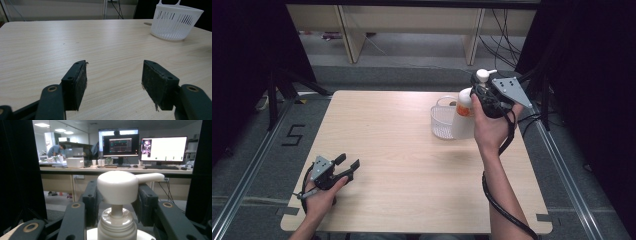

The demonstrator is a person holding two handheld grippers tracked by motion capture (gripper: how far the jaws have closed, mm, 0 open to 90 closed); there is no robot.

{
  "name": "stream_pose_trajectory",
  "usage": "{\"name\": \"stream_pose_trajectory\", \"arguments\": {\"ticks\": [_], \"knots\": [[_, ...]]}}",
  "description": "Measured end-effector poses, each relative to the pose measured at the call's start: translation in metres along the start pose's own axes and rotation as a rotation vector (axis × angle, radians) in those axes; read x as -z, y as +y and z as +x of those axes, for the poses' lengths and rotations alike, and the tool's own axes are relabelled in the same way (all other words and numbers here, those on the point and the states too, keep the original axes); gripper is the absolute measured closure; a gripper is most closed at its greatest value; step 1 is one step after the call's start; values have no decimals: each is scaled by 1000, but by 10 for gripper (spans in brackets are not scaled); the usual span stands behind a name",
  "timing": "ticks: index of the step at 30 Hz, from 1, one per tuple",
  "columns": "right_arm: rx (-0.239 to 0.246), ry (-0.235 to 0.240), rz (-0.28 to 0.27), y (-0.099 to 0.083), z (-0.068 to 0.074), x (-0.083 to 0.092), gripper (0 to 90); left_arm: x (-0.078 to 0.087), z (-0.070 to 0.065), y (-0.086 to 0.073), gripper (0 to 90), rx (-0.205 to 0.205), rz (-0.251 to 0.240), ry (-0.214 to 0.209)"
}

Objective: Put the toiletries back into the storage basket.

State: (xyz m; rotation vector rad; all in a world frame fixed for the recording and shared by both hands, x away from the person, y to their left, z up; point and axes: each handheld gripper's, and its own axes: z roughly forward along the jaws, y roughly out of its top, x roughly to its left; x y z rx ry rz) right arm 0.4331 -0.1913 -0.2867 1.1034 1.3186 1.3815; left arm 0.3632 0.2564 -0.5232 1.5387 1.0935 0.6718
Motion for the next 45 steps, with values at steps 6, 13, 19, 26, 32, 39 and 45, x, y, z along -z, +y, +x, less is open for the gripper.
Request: {"name": "stream_pose_trajectory", "arguments": {"ticks": [6,13,19,26,32,39,45], "knots": [[-8,8,9,2,0,-3,599,0,0,0,360,8,-1,3],[-11,5,8,3,1,-7,600,0,0,0,360,4,-3,0],[-20,14,12,6,2,-13,600,0,0,0,360,-2,1,-3],[-22,14,5,8,3,-20,600,0,0,0,359,13,-3,-1],[-11,15,0,9,7,-26,600,0,0,0,359,9,-2,-3],[-17,21,-22,11,10,-32,600,0,0,0,359,12,-3,-3],[-24,28,-29,13,14,-35,600,0,0,0,359,10,-4,-3]]}}
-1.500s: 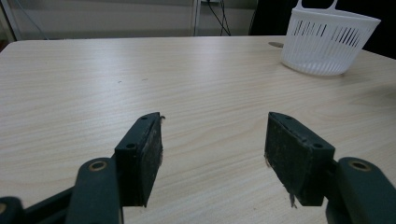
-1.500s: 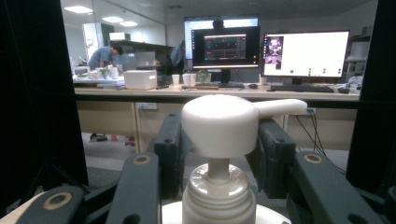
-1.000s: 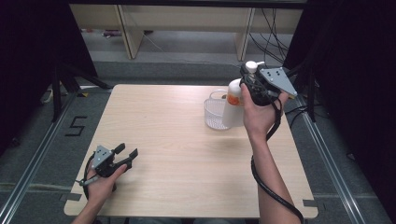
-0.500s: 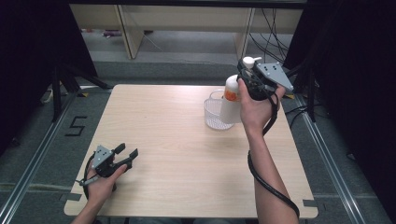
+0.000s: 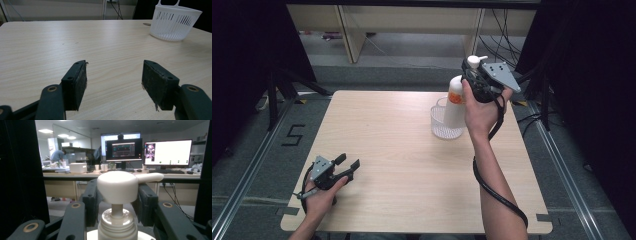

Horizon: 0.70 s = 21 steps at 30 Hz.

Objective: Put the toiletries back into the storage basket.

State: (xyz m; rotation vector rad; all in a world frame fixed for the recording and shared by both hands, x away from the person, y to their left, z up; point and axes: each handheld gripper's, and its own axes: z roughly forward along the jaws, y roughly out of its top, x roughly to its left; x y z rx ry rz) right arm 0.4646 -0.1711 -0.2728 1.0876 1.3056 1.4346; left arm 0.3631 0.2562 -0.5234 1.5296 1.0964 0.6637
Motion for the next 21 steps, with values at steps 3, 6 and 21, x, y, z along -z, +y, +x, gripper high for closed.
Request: {"name": "stream_pose_trajectory", "arguments": {"ticks": [3,6,21], "knots": [[8,-3,-7,0,0,-2,600,0,0,0,359,0,0,0],[12,-4,-7,1,0,-5,600,0,0,0,359,0,1,0],[-4,-6,3,1,2,-18,600,0,0,0,360,-3,0,-2]]}}
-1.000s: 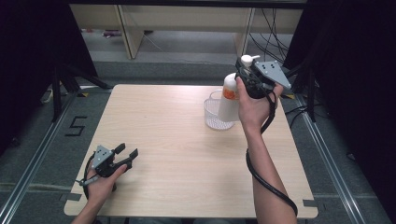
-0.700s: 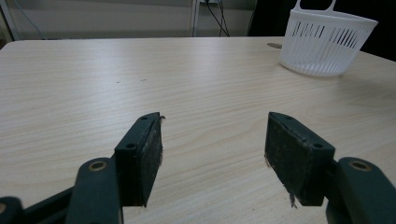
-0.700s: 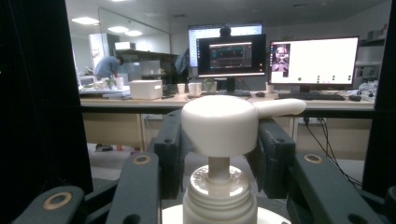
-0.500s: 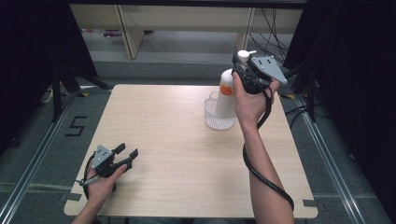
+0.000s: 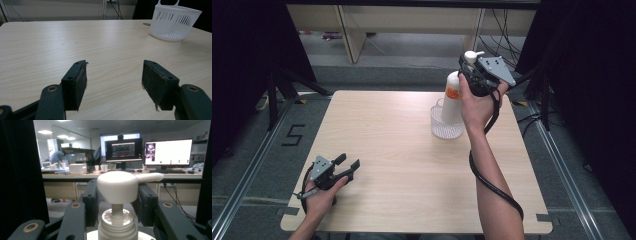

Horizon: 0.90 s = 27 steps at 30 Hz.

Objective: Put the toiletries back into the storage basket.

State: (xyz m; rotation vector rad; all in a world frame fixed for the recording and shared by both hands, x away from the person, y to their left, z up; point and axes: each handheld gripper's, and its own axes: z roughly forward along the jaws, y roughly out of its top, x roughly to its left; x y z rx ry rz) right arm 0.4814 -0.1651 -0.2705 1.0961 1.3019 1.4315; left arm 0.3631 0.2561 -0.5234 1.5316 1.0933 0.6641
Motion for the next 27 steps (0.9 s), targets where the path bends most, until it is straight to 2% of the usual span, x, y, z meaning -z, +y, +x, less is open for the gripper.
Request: {"name": "stream_pose_trajectory", "arguments": {"ticks": [6,17,27], "knots": [[-13,-3,-8,-2,0,-7,599,0,0,0,360,1,-1,-1],[-8,-13,19,-6,1,-22,599,0,0,0,359,1,0,-4],[-22,-19,40,-10,2,-30,599,0,0,0,359,1,1,-6]]}}
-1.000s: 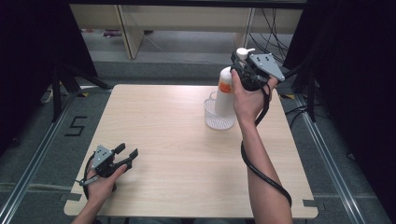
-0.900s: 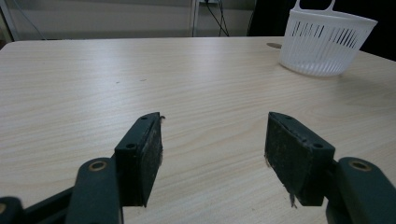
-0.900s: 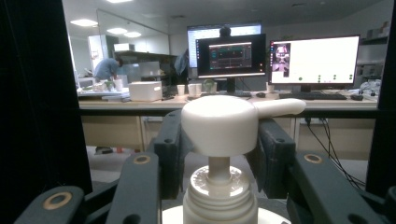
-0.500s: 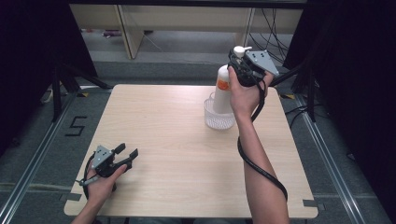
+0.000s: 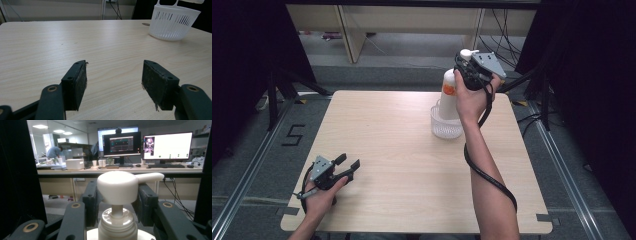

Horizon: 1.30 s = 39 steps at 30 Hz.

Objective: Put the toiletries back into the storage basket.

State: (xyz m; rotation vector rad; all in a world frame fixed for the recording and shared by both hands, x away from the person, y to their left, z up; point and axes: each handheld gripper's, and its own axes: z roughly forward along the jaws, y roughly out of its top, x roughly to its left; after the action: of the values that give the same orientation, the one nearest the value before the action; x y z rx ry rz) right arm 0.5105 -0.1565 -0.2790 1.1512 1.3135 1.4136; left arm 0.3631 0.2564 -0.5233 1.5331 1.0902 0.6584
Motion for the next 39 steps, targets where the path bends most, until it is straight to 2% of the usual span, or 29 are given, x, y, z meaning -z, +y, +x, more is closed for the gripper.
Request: {"name": "stream_pose_trajectory", "arguments": {"ticks": [19,24,30,32,39], "knots": [[-1,-23,29,-9,-5,-11,599,0,0,0,359,-2,0,-1],[-7,-25,53,-12,-5,-13,599,0,0,0,359,-1,1,-2],[7,-32,44,-16,-6,-17,599,0,0,0,359,1,0,-2],[-11,-34,56,-18,-6,-18,599,0,0,0,359,3,0,-3],[0,-37,70,-21,-7,-20,599,0,0,0,359,2,1,-3]]}}
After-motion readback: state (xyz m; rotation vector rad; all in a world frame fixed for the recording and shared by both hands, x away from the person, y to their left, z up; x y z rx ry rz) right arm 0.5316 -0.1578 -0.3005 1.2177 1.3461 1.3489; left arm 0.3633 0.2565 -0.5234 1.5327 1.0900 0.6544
